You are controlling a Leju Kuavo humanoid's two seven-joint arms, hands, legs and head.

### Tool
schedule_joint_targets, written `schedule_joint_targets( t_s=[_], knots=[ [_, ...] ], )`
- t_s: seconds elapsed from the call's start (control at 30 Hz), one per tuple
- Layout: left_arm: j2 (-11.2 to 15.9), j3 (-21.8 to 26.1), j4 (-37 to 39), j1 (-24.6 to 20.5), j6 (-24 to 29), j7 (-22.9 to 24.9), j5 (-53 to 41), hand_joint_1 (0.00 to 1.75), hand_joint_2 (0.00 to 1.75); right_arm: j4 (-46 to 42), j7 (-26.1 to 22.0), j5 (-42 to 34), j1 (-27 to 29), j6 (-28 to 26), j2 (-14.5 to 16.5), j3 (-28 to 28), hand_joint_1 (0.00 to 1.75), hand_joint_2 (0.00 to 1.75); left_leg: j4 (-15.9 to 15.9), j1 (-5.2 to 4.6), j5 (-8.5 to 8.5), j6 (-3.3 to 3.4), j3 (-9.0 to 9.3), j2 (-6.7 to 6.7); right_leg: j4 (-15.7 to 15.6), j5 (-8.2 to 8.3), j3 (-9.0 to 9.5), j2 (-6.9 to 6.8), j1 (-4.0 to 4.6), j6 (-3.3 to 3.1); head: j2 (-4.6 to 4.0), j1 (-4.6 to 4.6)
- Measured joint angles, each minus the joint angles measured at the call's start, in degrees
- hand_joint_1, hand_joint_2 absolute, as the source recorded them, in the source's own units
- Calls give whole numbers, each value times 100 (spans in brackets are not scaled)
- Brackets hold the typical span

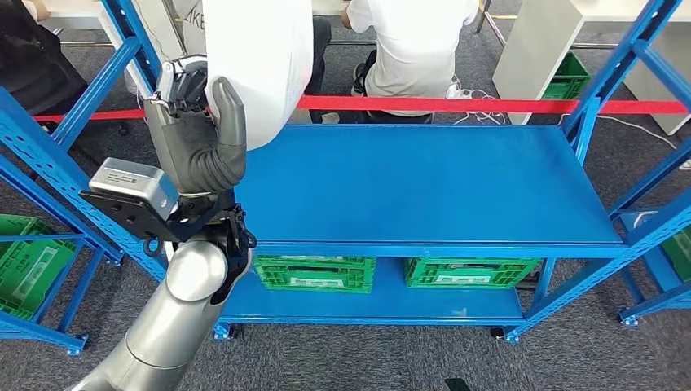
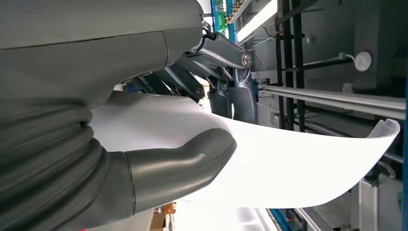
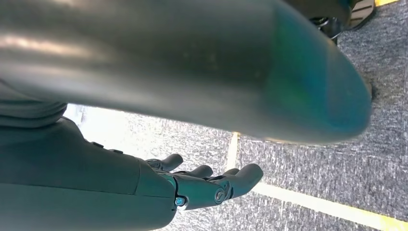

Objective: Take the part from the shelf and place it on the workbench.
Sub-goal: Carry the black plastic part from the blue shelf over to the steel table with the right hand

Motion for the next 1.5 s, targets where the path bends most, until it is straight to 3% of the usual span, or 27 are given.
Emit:
schedule_joint_targets(
  t_s=[0.03, 0.1, 0.13, 0.17, 0.2, 0.23, 0.33, 0.47, 0.53, 0.63, 0.67, 0.7, 0.73, 0.83, 0.9, 0.97, 1.0, 1.07, 1.13, 1.17, 1.2, 1.23, 1.27, 1.33, 1.37, 1.4, 1.5],
  knots=[
    [3, -1, -19, 4, 0, 0, 0, 175, 175, 0, 0, 0, -1, -1, -1, -1, 0, 0, -62, 16, 33, 32, 37, 12, 186, -128, -75, -15, 12, -3, 0, 9],
    [14, -4, -32, 31, 0, 1, 1, 175, 175, 0, 0, 0, -2, -3, -1, -2, 0, 0, -100, 19, 51, 71, 58, 34, 853, -491, -382, -36, 45, -21, 0, 23],
    [22, -5, -33, 53, -1, 2, 2, 175, 175, 0, 0, 0, 2, -3, -1, -2, 0, 0, -96, 12, 46, 77, 53, 39, 1171, -614, -534, -36, 58, -22, 0, 26],
    [31, -7, -33, 73, -1, 3, 3, 175, 175, 0, 0, 0, 7, -3, -1, -2, 0, 0, -87, 5, 40, 78, 48, 42, 1347, -637, -617, -36, 66, -23, 0, 26],
    [39, -8, -33, 85, -2, 4, 4, 175, 175, 0, 0, 1, 11, -3, -2, -3, 0, 0, -71, 3, 37, 73, 42, 43, 1313, -551, -595, -38, 70, -25, 0, 26],
    [46, -9, -33, 89, -4, 5, 6, 175, 175, 0, -1, 5, 10, -3, -4, -3, 0, 0, -47, 6, 32, 60, 37, 42, 1077, -386, -467, -43, 72, -31, 0, 27],
    [69, -10, -36, 91, -26, 13, 28, 175, 175, 0, -10, 45, -5, 1, -14, -4, 0, 0, 47, 3, -4, -30, -1, 33, 155, -9, 37, -55, 100, -98, 0, 26],
    [113, -16, -37, 103, -55, 14, 71, 175, 175, 0, -24, 73, -3, 6, -14, -4, 0, 0, 94, -5, -9, -179, -45, 16, 32, 10, 33, -42, 126, -266, 0, 20],
    [148, -17, -37, 111, -55, 9, 79, 175, 175, 0, -31, 70, -4, 5, -15, -5, 0, 0, 317, 9, -231, -232, -140, 31, 16, 61, -4, -54, 112, -354, 0, 11],
    [205, -19, -37, 149, -55, 0, 79, 175, 175, 0, -33, 72, -2, 7, -16, -8, 0, 0, 1296, 13, -870, -275, -474, 49, 12, 148, -112, -72, 127, -427, 0, -5],
    [224, -19, -37, 172, -54, -1, 79, 175, 175, 0, -33, 73, 0, 10, -16, -8, 0, 0, 1537, 13, -972, -277, -528, 50, 13, 182, -157, -76, 136, -432, 0, -5],
    [239, -19, -38, 191, -52, -5, 78, 175, 175, 0, -33, 74, 2, 15, -16, -8, 0, 0, 1589, 13, -968, -272, -487, 51, 15, 218, -203, -78, 142, -429, 0, -5],
    [250, -19, -39, 204, -50, -10, 77, 175, 175, 0, -33, 74, 2, 19, -16, -8, 0, 0, 1424, 12, -868, -256, -337, 53, 16, 256, -245, -78, 147, -421, 0, -5],
    [259, -21, -57, 211, -25, -34, 74, 175, 175, 0, -32, 71, 1, 33, -14, -8, 0, 0, 326, -16, -545, -185, 392, 56, 11, 373, -337, -73, 153, -354, 0, -2],
    [260, -23, -73, 208, -3, -54, 74, 175, 175, 0, -31, 66, 2, 46, -13, -9, 0, 0, 12, -63, -510, -137, 542, 52, -14, 461, -348, -70, 150, -271, 0, -9],
    [260, -23, -79, 205, 2, -72, 73, 175, 175, 0, -33, 62, 5, 63, -10, -10, 0, 0, -5, -77, -418, -54, 474, 55, -59, 542, -354, -68, 132, -184, 0, -20],
    [257, -23, -81, 204, 2, -80, 72, 175, 175, 0, -34, 61, 7, 71, -8, -11, 0, 0, -24, -70, -355, 1, 438, 63, -35, 485, -385, -67, 127, -154, 0, -16],
    [252, -23, -83, 204, 2, -94, 72, 175, 175, 1, -34, 60, 11, 77, -6, -13, 0, 0, -66, -45, -202, 92, 327, 84, 316, 70, -524, -65, 124, -118, 0, 1],
    [251, -23, -82, 218, 3, -97, 71, 175, 175, 1, -34, 59, 11, 81, -5, -13, 0, 0, -60, -61, -74, 129, 167, 93, 1026, -474, -709, -64, 138, -97, 0, 16],
    [251, -23, -80, 230, 3, -97, 71, 175, 175, 1, -35, 59, 10, 82, -5, -13, 0, 0, -48, -72, -15, 135, 81, 96, 1337, -599, -753, -64, 145, -91, 0, 17],
    [252, -23, -78, 241, 3, -97, 70, 175, 175, 0, -35, 59, 9, 83, -5, -14, 0, 0, -31, -80, 39, 134, -5, 99, 1497, -594, -722, -64, 153, -93, 0, 16],
    [252, -23, -76, 249, 3, -97, 70, 175, 175, 0, -35, 59, 9, 83, -6, -14, 0, 0, -7, -84, 87, 127, -90, 100, 1462, -491, -595, -64, 160, -102, 0, 16],
    [253, -23, -75, 253, 2, -97, 70, 175, 175, 0, -35, 59, 7, 83, -7, -14, 0, 0, 23, -85, 130, 116, -172, 100, 1225, -348, -362, -64, 167, -118, 0, 18],
    [253, -23, -81, 254, 3, -99, 70, 175, 175, -2, -36, 60, -7, 83, -9, -14, 0, 0, 91, -89, 200, 75, -297, 99, 456, -286, 212, -64, 192, -180, 0, 14],
    [253, -24, -84, 255, 4, -103, 70, 175, 175, -3, -38, 59, -13, 84, -9, -14, 0, 0, 112, -93, 234, 44, -328, 100, 163, -315, 405, -60, 211, -219, 0, 15],
    [253, -25, -87, 254, 8, -116, 70, 175, 175, -4, -41, 56, -18, 88, -10, -15, 0, 0, 120, -95, 271, 9, -344, 101, -3, -369, 500, -57, 232, -261, 0, 19],
    [261, -27, -86, 257, 28, -174, 77, 175, 175, -5, -82, 5, -15, 128, -9, -22, 0, 0, 114, -89, 321, -99, -382, 95, -69, -259, 449, -69, 232, -379, 0, 34]
  ],
)
